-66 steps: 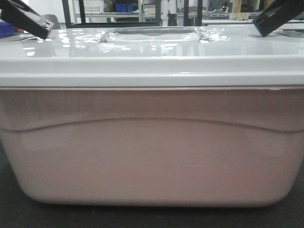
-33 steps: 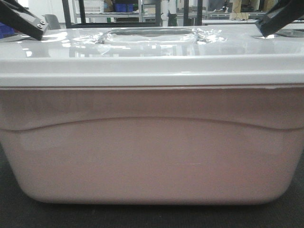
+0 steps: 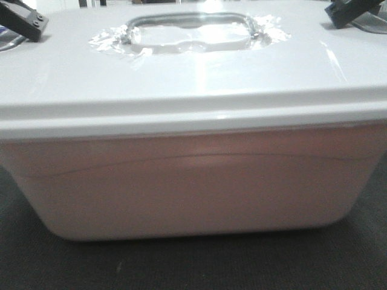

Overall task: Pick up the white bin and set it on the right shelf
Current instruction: 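Lift the white bin off the table with both grippers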

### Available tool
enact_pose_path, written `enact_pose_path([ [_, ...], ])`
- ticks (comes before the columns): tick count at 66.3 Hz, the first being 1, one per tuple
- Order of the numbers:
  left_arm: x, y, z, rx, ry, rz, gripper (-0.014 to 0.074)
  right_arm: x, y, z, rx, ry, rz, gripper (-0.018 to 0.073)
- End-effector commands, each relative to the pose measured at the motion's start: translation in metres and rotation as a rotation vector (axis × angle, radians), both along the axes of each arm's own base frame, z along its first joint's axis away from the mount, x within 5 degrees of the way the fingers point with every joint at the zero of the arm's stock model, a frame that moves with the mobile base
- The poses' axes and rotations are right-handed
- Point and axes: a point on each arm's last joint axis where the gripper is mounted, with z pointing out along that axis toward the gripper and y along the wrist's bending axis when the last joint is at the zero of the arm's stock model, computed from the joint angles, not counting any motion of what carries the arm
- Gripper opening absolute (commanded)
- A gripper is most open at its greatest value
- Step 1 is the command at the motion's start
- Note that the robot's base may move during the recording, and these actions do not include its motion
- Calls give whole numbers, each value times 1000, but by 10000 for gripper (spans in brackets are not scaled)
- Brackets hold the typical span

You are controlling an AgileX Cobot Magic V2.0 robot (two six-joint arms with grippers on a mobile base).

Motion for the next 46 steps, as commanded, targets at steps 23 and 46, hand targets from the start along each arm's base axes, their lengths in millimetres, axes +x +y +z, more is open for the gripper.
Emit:
enact_pose_path([
  [23,-59,-13,77,-122,-274,-141,253,-48,26,67,207,-243,182,390],
  [46,-99,-13,132,-108,-512,-141,253,-81,28,90,185,-375,189,390],
])
